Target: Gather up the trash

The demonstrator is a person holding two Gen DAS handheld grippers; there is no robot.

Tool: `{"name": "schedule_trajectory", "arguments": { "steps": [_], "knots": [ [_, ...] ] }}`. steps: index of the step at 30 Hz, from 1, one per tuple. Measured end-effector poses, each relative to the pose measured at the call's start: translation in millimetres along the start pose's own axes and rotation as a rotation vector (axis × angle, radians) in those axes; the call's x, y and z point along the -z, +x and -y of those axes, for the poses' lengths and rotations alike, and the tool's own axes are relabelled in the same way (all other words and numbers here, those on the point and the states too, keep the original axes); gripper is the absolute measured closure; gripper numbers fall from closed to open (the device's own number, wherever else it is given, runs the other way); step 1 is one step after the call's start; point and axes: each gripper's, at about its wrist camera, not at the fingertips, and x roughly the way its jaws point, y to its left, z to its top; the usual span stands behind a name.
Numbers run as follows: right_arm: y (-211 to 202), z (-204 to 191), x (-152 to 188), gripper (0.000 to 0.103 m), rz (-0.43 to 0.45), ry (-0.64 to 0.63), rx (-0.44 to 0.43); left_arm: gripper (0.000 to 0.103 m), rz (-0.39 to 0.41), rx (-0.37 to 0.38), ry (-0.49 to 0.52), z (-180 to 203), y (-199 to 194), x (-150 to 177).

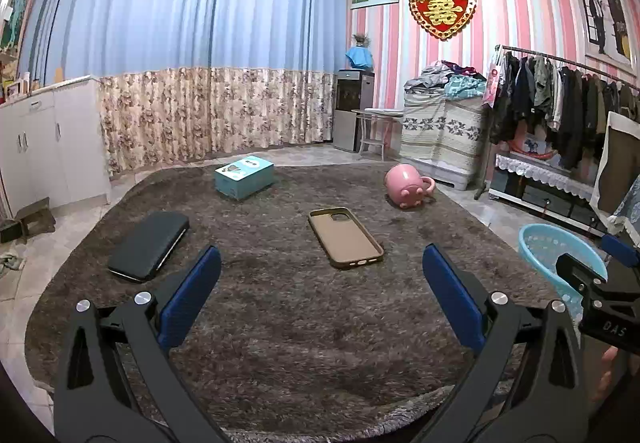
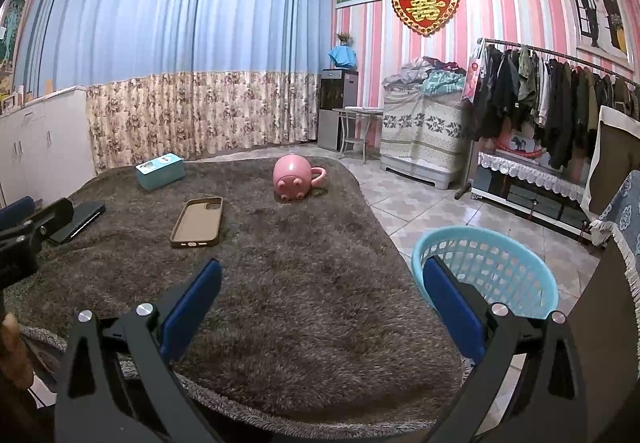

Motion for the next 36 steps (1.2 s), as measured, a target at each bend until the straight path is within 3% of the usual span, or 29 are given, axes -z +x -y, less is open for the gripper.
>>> {"name": "schedule_trajectory", "arguments": {
  "steps": [36],
  "knots": [
    [-0.3,0.7,-0.1,0.004,0.002,0.009,0.001,0.005,-0.003,-0.002,0.004,2.7,0.4,2.7]
  ]
}}
